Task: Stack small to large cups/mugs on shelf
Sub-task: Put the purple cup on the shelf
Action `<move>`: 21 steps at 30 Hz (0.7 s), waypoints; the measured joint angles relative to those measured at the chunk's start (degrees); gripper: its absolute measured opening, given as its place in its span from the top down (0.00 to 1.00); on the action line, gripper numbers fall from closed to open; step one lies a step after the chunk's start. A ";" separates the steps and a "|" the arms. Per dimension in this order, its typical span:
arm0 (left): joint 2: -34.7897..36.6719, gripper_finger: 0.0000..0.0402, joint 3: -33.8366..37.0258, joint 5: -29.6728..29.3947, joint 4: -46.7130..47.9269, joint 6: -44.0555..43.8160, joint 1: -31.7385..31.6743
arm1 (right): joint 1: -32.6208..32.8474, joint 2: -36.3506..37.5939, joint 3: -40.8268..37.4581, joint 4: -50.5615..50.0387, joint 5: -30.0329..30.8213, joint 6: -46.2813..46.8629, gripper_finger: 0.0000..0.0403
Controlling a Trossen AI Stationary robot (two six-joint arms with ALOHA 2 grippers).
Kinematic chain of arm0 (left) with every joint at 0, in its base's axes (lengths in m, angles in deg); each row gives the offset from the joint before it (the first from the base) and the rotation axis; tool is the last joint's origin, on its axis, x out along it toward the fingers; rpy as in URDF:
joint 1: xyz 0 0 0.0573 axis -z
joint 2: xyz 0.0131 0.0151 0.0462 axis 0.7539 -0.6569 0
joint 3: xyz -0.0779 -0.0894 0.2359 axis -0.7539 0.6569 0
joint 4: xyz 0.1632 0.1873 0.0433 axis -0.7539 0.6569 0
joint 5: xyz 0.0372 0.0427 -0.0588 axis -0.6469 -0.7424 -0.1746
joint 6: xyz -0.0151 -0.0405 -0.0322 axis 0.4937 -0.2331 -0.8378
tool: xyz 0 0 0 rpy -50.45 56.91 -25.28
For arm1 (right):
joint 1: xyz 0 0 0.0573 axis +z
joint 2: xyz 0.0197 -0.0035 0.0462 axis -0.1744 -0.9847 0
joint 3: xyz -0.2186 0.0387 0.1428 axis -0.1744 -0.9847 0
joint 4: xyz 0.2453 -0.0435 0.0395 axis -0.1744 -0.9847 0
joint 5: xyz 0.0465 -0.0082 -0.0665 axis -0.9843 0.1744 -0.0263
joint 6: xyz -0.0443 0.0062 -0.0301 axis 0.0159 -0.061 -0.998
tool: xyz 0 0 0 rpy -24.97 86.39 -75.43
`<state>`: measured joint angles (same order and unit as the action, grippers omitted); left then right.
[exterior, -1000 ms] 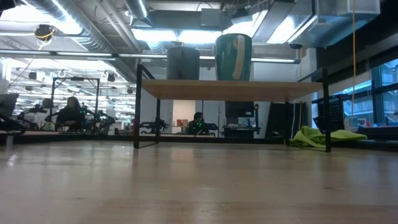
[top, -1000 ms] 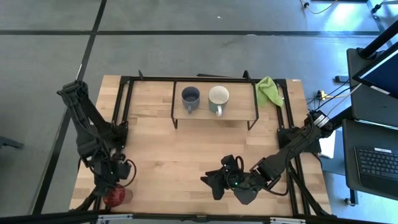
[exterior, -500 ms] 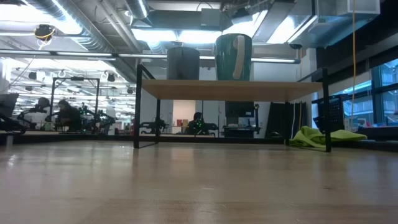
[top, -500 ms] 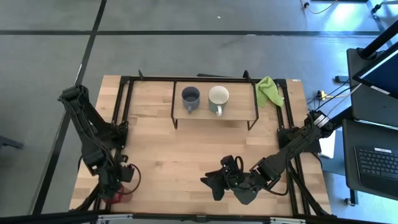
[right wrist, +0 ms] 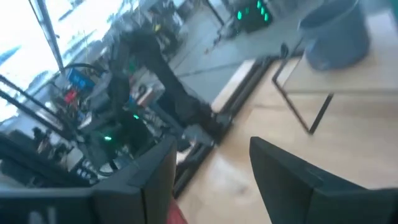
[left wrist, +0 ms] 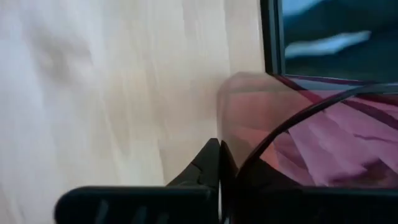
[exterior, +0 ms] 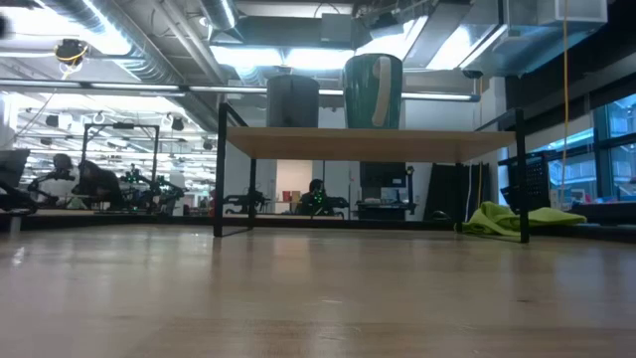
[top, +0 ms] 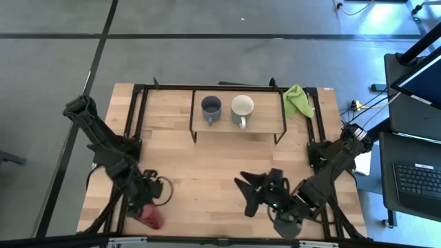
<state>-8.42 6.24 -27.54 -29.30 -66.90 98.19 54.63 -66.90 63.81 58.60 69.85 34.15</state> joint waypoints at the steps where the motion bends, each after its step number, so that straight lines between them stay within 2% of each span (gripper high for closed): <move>1: 0.00 0.99 -0.11 -0.04 -0.89 1.98 -1.94 | 0.49 0.02 0.64 -1.14 1.66 0.06 0.49; 5: -1.76 0.99 -4.40 0.19 -1.76 9.79 -10.29 | 2.22 0.04 2.88 -7.07 6.52 1.91 0.49; 10: -9.05 0.99 -16.18 -0.41 0.05 20.67 -18.50 | 3.39 0.09 3.19 -16.74 7.44 11.16 0.49; 14: -17.68 0.99 -27.45 -0.11 7.05 27.15 -22.41 | 4.11 0.09 3.19 -21.91 8.25 15.96 0.49; 18: -26.70 0.99 -38.15 1.12 14.22 31.92 -25.13 | 5.49 0.26 3.19 -24.15 16.13 16.33 0.49; 21: -32.48 0.99 -45.23 2.49 17.64 35.46 -26.83 | 6.00 1.36 3.19 -26.43 16.54 16.35 0.49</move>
<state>-40.90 -38.99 -25.05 -11.66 -31.43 71.37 60.63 -65.54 67.00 32.17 86.39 50.50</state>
